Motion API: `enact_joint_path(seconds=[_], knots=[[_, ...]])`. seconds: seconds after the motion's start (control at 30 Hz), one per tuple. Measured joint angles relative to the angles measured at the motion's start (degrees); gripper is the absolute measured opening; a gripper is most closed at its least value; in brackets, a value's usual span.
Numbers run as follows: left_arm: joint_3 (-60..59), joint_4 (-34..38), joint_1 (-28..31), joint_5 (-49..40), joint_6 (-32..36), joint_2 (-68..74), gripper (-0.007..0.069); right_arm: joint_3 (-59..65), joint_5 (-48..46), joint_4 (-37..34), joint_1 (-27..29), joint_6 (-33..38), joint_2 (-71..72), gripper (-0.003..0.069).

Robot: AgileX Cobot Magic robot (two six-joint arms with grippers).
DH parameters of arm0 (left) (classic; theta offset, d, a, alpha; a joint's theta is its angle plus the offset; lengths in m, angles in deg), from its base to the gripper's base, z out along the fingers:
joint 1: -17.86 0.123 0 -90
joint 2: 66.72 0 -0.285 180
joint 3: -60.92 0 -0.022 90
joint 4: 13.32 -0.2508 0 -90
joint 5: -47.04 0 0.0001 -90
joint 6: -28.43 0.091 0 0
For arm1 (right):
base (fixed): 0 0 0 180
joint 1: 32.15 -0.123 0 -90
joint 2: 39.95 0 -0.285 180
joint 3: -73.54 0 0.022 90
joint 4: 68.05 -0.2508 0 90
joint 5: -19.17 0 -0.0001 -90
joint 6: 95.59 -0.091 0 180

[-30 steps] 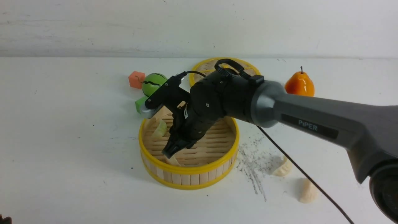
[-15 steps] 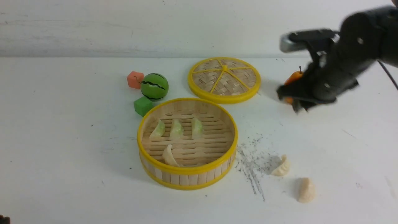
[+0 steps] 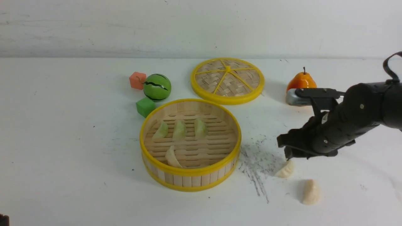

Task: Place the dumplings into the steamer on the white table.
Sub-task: 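Reach for and grasp a dumpling lying on the table beside the steamer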

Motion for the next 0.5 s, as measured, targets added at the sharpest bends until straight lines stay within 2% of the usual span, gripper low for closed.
enact_joint_path(seconds=[0.2,0.33,0.5], knots=[[0.00,0.00,0.00,0.00,0.00,0.00,-0.0015,0.00,2.82,-0.79,-1.97,0.00,-4.10,0.0412],[0.00,0.00,0.00,0.00,0.00,0.00,-0.0015,-0.12,2.80,-0.78,-2.08,0.00,-5.73,0.0372],[0.00,0.00,0.00,0.00,0.00,0.00,-0.0015,-0.18,1.71,-0.74,-2.08,0.34,-5.79,0.0195]])
